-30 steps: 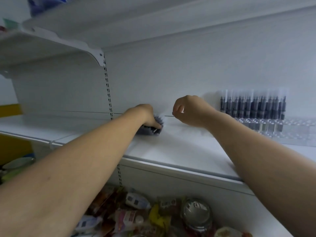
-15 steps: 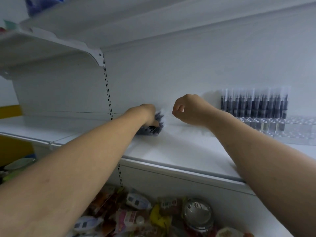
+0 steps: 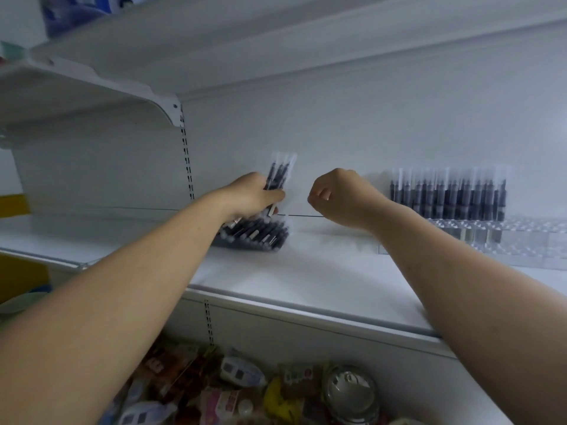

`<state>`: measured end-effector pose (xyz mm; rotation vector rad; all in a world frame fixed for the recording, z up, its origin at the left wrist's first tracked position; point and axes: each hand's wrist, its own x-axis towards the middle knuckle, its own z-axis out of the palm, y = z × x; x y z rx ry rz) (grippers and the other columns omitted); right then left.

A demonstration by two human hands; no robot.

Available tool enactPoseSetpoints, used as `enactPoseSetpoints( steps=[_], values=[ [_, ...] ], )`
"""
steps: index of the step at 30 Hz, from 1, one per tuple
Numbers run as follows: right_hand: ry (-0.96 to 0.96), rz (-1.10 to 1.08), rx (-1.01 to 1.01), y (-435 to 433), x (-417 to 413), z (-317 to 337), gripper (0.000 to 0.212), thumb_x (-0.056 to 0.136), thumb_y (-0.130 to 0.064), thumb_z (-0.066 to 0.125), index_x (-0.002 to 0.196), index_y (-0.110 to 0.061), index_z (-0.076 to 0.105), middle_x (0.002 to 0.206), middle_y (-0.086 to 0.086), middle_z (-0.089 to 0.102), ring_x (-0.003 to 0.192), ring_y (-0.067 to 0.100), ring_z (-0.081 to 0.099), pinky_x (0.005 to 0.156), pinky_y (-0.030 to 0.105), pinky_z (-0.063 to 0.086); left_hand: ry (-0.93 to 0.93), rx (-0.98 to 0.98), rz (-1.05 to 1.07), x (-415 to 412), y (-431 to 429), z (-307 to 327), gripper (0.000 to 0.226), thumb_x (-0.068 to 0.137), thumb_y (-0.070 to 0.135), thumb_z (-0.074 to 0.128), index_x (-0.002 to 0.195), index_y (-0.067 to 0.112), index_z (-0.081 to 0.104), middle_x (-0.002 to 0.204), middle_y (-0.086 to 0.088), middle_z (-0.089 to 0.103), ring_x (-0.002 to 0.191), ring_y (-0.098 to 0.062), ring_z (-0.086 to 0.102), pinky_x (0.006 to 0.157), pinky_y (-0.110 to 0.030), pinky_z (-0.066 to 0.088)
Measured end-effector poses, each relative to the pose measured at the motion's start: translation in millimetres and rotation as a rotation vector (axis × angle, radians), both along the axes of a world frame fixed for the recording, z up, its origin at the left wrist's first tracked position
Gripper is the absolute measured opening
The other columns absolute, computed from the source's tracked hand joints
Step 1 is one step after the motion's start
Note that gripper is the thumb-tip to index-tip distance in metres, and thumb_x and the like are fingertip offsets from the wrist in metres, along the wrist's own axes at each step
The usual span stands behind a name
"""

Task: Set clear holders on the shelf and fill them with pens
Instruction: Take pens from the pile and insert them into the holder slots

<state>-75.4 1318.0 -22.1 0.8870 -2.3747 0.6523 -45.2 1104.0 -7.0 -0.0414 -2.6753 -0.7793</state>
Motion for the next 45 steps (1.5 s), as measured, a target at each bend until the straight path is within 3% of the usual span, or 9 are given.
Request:
enactPoseSetpoints(
  steps=[2,6,10,13,17,26,33,38,45],
  values=[
    [0.014,-0.013,-0.077,4.9,8.4,11.9,0.020,0.095,-0.023,0.059,0.086,-0.020,0.077,0.079,-0.004,0.075,0.074,0.023,0.071,0.073,0.041,0.063,0.029,0.159,-0.128,4.7,10.9,-3.5,0.034,0.105,0.033,0.057,0.088,0.005,0.064,0.081,-0.016,0.073,0.061,-0.022,0.051,0.065,-0.034,0.041],
    [0.092,-0.079,-0.348,29.5,22.5,44.1,0.023,0.091,-0.021,0.058,0.074,-0.020,0.074,0.061,-0.004,0.073,0.057,0.017,0.069,0.057,0.029,0.058,0.056,0.255,-0.339,12.2,53.9,-6.4,0.026,0.109,0.027,0.052,0.089,0.012,0.058,0.076,-0.004,0.065,0.058,-0.006,0.057,0.057,-0.019,0.044],
    [0.114,-0.147,-0.500,83.5,28.3,66.5,0.020,0.092,-0.016,0.059,0.081,-0.011,0.075,0.058,0.002,0.072,0.042,0.017,0.062,0.042,0.023,0.048,0.091,0.324,-0.522,4.4,105.8,-2.5,0.025,0.110,0.029,0.050,0.096,0.010,0.055,0.076,-0.003,0.061,0.069,-0.017,0.065,0.077,-0.042,0.057],
    [0.161,-0.212,-0.512,133.9,26.9,70.3,0.018,0.093,-0.018,0.060,0.084,-0.012,0.075,0.059,0.002,0.071,0.039,0.016,0.060,0.043,0.023,0.045,0.073,0.433,-0.648,-3.9,155.3,4.1,0.021,0.110,0.027,0.051,0.099,0.009,0.051,0.076,-0.003,0.057,0.064,-0.017,0.063,0.065,-0.039,0.061],
    [0.209,-0.257,-0.562,192.2,18.6,71.0,0.027,0.100,-0.024,0.056,0.089,-0.008,0.074,0.063,0.007,0.071,0.042,0.024,0.059,0.043,0.023,0.042,0.110,0.411,-0.762,-17.4,221.7,13.9,0.020,0.110,0.024,0.053,0.099,0.007,0.049,0.066,0.001,0.052,0.053,-0.014,0.051,0.045,-0.027,0.037],
    [0.170,-0.138,-0.727,254.8,-17.0,30.4,0.042,0.107,-0.034,0.050,0.087,-0.003,0.070,0.061,0.009,0.066,0.043,0.026,0.054,0.043,0.026,0.039,0.042,0.455,-0.901,-44.9,278.0,0.3,0.023,0.107,0.028,0.060,0.110,0.007,0.051,0.078,-0.005,0.051,0.053,-0.014,0.047,0.043,-0.026,0.031],
    [-0.062,0.064,-0.693,246.7,-3.5,16.1,0.032,0.105,-0.029,0.062,0.079,-0.010,0.065,0.072,0.007,0.070,0.056,0.026,0.058,0.046,0.030,0.038,0.061,0.435,-0.896,-38.9,267.0,-17.5,0.019,0.109,0.028,0.055,0.106,0.009,0.054,0.078,-0.005,0.059,0.058,-0.018,0.055,0.045,-0.028,0.038],
    [-0.139,0.080,-0.669,246.8,2.1,11.9,0.025,0.097,-0.025,0.075,0.080,-0.007,0.071,0.085,0.013,0.073,0.065,0.026,0.063,0.051,0.033,0.041,0.021,0.487,-0.899,-34.3,262.7,-24.4,0.019,0.110,0.029,0.053,0.107,0.011,0.056,0.082,-0.006,0.065,0.061,-0.018,0.060,0.048,-0.027,0.040],
    [-0.214,0.052,-0.672,248.6,5.1,10.0,0.025,0.098,-0.023,0.073,0.089,0.000,0.074,0.091,0.017,0.078,0.078,0.030,0.074,0.058,0.035,0.046,-0.021,0.574,-0.913,-36.3,260.9,-29.3,0.017,0.110,0.027,0.051,0.113,0.011,0.057,0.083,-0.005,0.075,0.064,-0.023,0.068,0.041,-0.023,0.034]
  ],
)
